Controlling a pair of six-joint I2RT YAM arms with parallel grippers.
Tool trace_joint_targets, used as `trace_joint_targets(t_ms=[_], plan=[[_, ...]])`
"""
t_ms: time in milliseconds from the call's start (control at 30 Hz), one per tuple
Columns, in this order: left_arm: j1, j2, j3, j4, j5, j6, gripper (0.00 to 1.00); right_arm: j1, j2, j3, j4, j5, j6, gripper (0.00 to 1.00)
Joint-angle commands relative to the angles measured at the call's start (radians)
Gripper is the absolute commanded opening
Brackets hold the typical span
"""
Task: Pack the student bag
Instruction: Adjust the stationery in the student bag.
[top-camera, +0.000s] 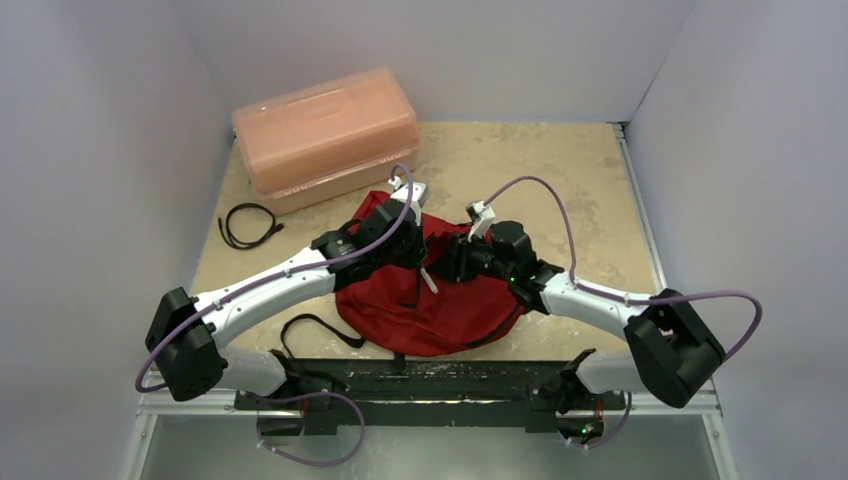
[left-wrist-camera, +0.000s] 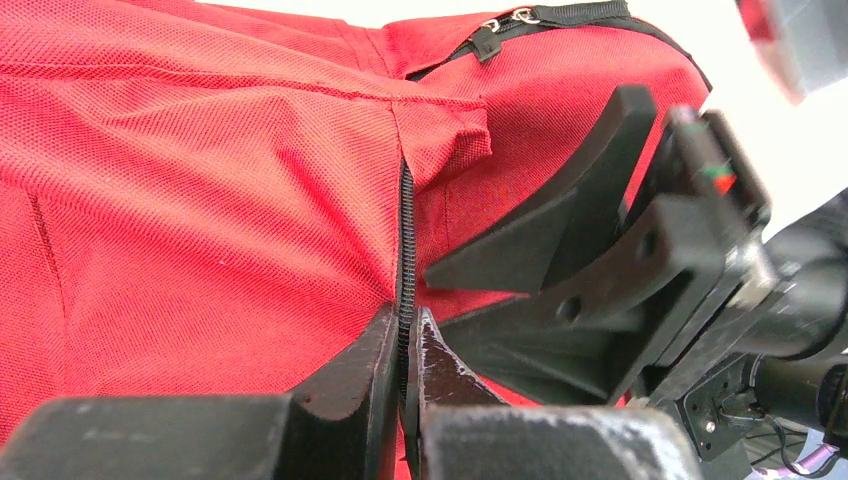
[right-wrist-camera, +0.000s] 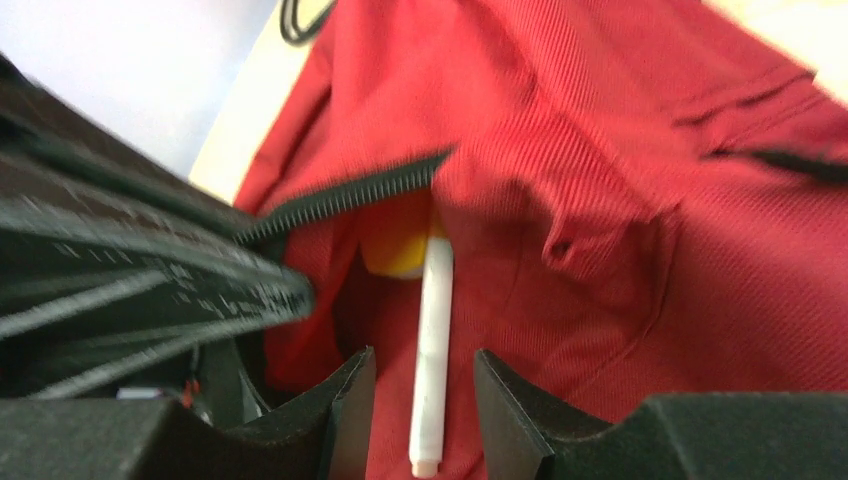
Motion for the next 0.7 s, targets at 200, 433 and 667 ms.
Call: trace_joint_targets(t_ms=[200, 433, 667], plan=[[-0.011, -0.019, 0.04, 0.021, 0.038, 0.006, 0.0, 0.094, 0.061, -0.044, 0.038, 0.07, -0.132, 0.42], [-0.011, -0.017, 0.039, 0.012, 0.04, -0.002, 0.0, 0.153, 0.144, -0.018, 0.097, 0.253, -0.129, 0.28], [-0.011, -0.027, 0.029, 0.004, 0.024, -0.014, 0.0, 0.153, 0.221, 0.134, 0.156, 0.082, 0.052, 0.0]])
